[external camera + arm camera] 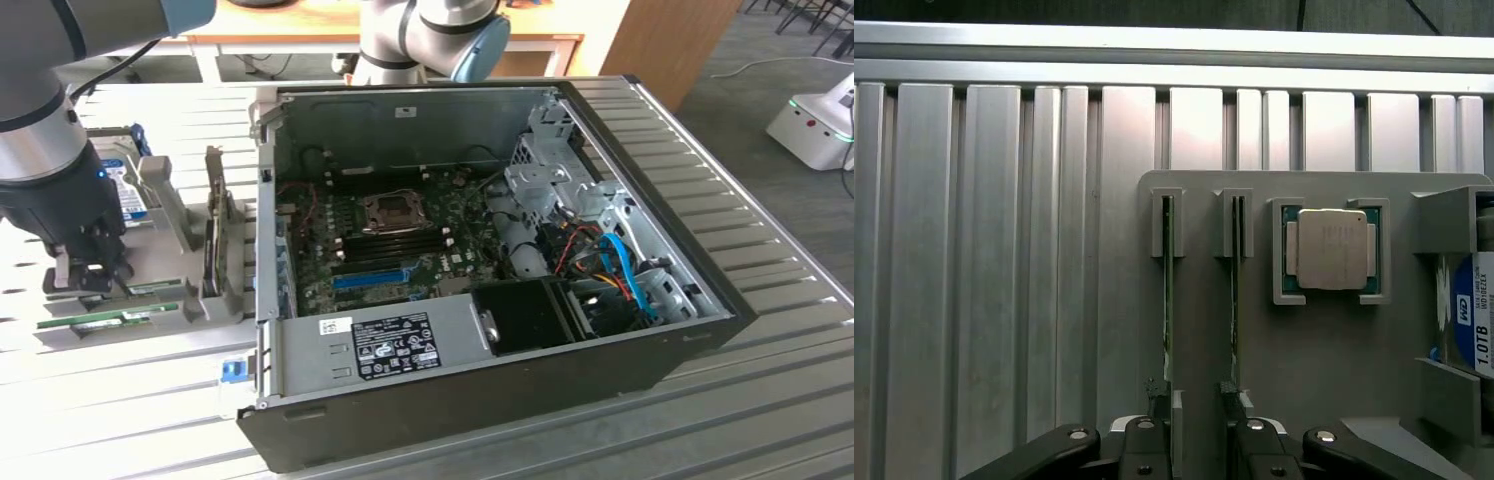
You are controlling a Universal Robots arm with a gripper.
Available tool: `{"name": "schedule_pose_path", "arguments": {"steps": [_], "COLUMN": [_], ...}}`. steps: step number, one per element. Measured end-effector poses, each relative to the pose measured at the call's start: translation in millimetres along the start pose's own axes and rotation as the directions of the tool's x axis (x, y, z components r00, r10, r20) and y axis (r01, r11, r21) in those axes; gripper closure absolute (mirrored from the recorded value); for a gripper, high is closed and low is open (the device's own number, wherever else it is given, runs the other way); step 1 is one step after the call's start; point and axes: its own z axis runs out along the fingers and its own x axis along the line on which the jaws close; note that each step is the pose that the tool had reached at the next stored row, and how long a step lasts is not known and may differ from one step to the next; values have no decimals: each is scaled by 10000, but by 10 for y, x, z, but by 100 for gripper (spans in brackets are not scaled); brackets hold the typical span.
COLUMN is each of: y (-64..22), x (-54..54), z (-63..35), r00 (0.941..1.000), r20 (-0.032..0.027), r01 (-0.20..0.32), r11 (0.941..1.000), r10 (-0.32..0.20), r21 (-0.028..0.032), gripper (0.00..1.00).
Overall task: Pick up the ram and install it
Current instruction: 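Pick up the ram and move it above insertion slot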
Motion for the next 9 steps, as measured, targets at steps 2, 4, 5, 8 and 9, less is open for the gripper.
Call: {"name": "schedule_pose_path", "arguments": {"steps": [2,4,5,8,9], "y": [-1,-1,-1,0,-1], "x": [5,15,21,34,38], "z": [-1,-1,0,-1,-1], "r00": [10000,10000,10000,10000,10000], "r20": [-1,0,0,-1,0], "r01": [0,1,0,-1,0], "r11": [10000,10000,10000,10000,10000], "r10": [0,-1,0,1,0], "r21": [-1,0,0,-1,0], "gripper": [69,69,69,69,69]}}
